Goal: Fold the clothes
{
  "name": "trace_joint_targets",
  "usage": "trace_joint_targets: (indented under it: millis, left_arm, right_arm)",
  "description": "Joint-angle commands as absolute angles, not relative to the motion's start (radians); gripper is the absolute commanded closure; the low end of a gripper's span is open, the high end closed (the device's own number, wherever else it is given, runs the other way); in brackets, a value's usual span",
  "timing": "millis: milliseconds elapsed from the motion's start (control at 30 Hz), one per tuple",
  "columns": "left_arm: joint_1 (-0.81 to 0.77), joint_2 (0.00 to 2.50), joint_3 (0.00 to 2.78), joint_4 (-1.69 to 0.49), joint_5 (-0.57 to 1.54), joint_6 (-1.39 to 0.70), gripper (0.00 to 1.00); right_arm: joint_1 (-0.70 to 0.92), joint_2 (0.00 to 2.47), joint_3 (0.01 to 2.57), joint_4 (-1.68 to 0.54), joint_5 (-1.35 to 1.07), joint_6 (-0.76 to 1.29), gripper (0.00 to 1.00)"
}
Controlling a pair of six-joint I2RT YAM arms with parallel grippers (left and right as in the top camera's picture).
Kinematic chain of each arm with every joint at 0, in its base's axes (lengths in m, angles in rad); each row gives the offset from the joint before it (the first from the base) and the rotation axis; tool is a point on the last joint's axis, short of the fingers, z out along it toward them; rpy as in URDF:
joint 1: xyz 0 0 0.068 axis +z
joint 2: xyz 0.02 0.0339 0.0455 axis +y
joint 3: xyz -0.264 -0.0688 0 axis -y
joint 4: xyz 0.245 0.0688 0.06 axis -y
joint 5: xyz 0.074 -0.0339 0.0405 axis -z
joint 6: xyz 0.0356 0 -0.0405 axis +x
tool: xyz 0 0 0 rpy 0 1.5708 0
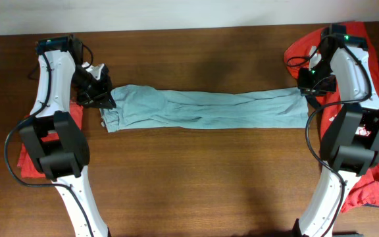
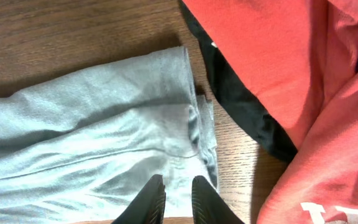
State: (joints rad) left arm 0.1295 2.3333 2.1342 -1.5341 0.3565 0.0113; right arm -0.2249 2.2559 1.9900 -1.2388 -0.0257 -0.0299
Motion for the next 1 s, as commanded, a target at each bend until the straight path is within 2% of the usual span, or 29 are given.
trace_joint_targets:
  millis: [0, 167, 400, 467, 500, 567, 600, 800, 967]
  left_arm:
    - [0.134, 2.296, 2.146, -1.550, 0.343, 0.023, 0.89]
    - [0.133, 2.296, 2.146, -1.514, 0.348, 0.023, 0.89]
    - [0.068, 2.296, 2.143, -1.319, 0.399, 0.073, 0.90]
    - [0.038, 2.296, 2.136, -1.282, 0.369, 0.073, 0.89]
    - [0.016, 2.296, 2.126, -1.262, 0.341, 0.073, 0.90]
    - [-0.012, 2.296, 2.107, -1.246, 0.317, 0.073, 0.89]
    - [-0.027, 2.296, 2.090, -1.242, 0.306, 0.073, 0.90]
    - [-0.052, 2.296, 1.974, -1.229, 0.238, 0.049, 0.89]
    - [-0.051, 2.296, 1.901, -1.206, 0.238, 0.046, 0.89]
  right_arm:
    - [-0.231, 2.217, 2.002, -1.245, -0.010, -0.029, 0.79]
    - [-0.231, 2.217, 2.002, -1.245, -0.010, -0.029, 0.79]
    - [-0.229, 2.217, 2.001, -1.257, -0.030, -0.029, 0.78]
    - [-0.229, 2.217, 2.001, -1.263, -0.029, -0.029, 0.71]
    - [-0.231, 2.217, 2.001, -1.269, -0.028, -0.029, 0.55]
    - [-0.237, 2.217, 2.001, -1.277, -0.021, -0.028, 0.43]
    - [-0.245, 2.217, 2.001, -1.289, -0.021, -0.028, 0.33]
    - [-0.283, 2.230, 2.001, -1.297, -0.022, -0.033, 0.27]
    - [-0.308, 2.261, 1.998, -1.304, -0.170, -0.147, 0.23]
